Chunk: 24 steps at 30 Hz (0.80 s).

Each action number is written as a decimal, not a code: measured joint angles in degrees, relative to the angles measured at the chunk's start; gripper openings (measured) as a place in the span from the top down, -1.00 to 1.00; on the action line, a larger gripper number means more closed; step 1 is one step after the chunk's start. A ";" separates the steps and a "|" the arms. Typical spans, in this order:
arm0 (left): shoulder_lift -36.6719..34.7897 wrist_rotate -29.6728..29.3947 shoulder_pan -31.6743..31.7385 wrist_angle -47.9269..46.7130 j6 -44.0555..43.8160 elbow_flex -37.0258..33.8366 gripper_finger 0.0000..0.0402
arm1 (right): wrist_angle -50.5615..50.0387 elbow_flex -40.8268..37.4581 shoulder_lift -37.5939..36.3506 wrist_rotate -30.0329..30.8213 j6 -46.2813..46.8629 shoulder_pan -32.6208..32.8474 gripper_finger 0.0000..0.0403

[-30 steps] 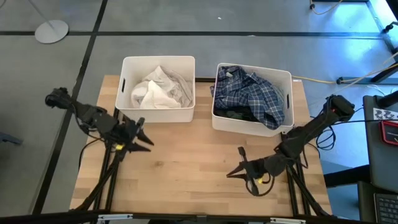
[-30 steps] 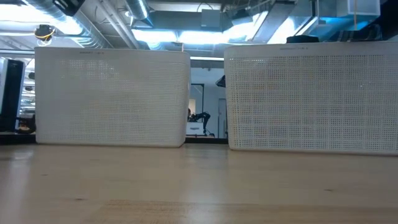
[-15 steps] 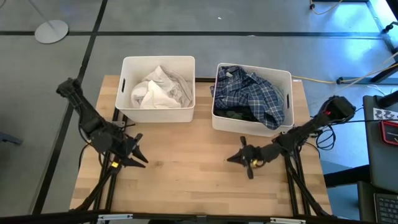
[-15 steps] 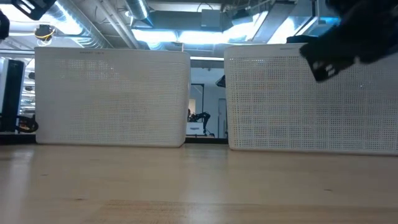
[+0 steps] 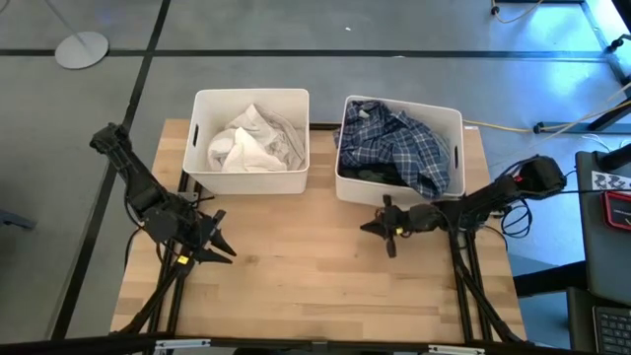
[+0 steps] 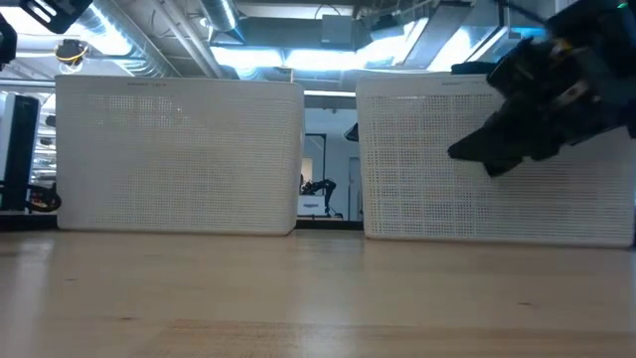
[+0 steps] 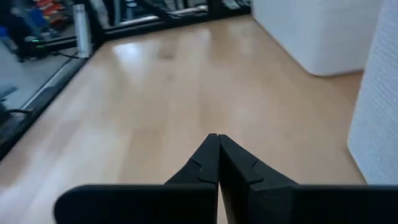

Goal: Sort clothes
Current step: Adjust the right white bin

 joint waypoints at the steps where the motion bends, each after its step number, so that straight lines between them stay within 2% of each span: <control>1: 0.00 -0.01 0.00 0.02 0.00 0.00 0.60 | -0.08 -0.26 0.00 -0.53 -0.08 -1.26 0.97; 12: 0.00 -0.90 0.00 -0.02 0.02 0.00 0.60 | -3.41 -1.04 -0.01 -2.50 -3.98 -12.28 0.96; 15: 0.00 -0.87 0.00 -0.03 0.00 0.00 0.60 | -5.68 -1.07 0.00 -1.30 -2.63 -12.21 0.96; 21: 0.00 -2.29 0.00 0.09 0.07 0.02 0.60 | -2.23 0.30 0.07 -2.55 -0.97 -9.32 0.96; 24: 0.00 -2.60 0.00 0.02 -0.39 0.05 0.60 | -1.88 2.11 -0.50 -5.86 -0.70 -6.85 0.96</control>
